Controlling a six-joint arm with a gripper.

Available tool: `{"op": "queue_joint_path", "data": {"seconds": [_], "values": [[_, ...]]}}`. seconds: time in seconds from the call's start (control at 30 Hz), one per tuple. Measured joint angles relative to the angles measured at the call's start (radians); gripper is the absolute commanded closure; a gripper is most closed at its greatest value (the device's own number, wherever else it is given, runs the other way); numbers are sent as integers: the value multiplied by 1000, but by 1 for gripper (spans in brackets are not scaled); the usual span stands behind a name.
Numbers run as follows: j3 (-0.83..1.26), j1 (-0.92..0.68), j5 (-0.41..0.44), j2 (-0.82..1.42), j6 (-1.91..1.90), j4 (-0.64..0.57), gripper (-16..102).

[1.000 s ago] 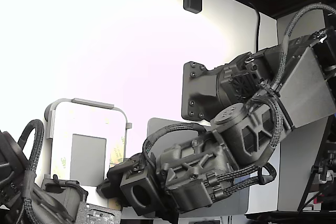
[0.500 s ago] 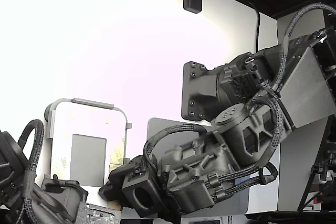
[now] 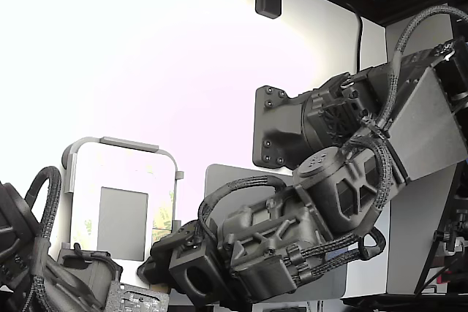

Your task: Peel off protective film from adhesive tape.

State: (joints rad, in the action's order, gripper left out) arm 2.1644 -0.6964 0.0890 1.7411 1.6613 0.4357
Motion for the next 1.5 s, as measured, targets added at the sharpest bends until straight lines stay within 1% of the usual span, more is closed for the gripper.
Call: {"op": "queue_joint_path", "data": {"seconds": [1.5], "values": [[-89,-37,-8,-63,-6,44,96]]}}
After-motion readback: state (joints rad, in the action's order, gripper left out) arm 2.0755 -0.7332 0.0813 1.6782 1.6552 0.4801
